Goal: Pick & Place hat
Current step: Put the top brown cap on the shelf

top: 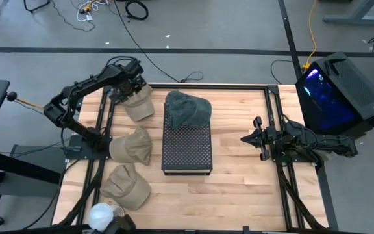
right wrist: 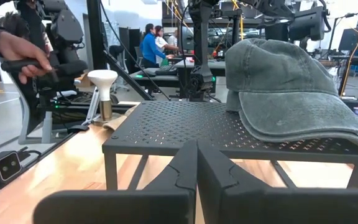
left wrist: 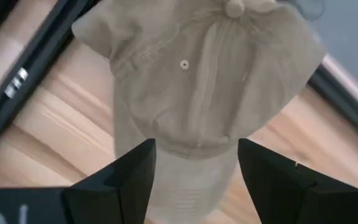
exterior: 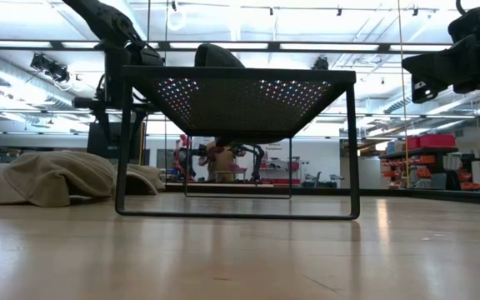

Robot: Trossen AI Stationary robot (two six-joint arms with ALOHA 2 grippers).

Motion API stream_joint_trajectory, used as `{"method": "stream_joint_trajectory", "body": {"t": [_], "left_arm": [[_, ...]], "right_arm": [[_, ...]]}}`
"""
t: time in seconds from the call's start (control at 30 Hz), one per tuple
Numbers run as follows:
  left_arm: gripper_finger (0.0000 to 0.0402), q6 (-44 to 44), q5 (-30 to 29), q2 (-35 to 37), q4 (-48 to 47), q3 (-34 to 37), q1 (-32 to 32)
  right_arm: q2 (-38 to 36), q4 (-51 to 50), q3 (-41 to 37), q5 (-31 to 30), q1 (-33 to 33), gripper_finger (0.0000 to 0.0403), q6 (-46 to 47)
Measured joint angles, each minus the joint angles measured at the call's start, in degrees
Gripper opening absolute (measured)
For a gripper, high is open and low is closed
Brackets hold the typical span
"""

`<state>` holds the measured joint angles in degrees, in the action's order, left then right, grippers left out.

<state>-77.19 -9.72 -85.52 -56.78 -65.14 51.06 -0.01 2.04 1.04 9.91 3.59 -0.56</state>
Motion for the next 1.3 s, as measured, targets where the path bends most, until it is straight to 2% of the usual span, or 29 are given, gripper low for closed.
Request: {"method": "stream_joint_trajectory", "body": {"t": [0.2, 0.37, 0.67, 0.93, 1.3], "left_arm": [[0.0236, -12.5, -0.3, 0.0, 3.9, 0.0, -1.6], [0.0236, -17.6, -4.9, 0.0, 7.1, 0.0, -2.9], [0.0236, -18.6, -8.1, 0.0, 13.0, 0.0, -3.7], [0.0236, -25.6, -8.9, -0.3, 14.2, 0.0, -3.6], [0.0236, -31.3, -4.8, -6.2, 14.1, 0.0, -3.6]], "right_arm": [[0.0, 0.0, 0.0, 0.0, 0.0, 0.0007, 0.0], [0.0, 0.0, 0.0, 0.0, 0.0, 0.0007, 0.0], [0.0, 0.0, 0.0, 0.0, 0.0, 0.0007, 0.0], [0.0, 0.0, 0.0, 0.0, 0.0, 0.0007, 0.0], [0.0, 0.0, 0.0, 0.0, 0.0, 0.0007, 0.0]]}}
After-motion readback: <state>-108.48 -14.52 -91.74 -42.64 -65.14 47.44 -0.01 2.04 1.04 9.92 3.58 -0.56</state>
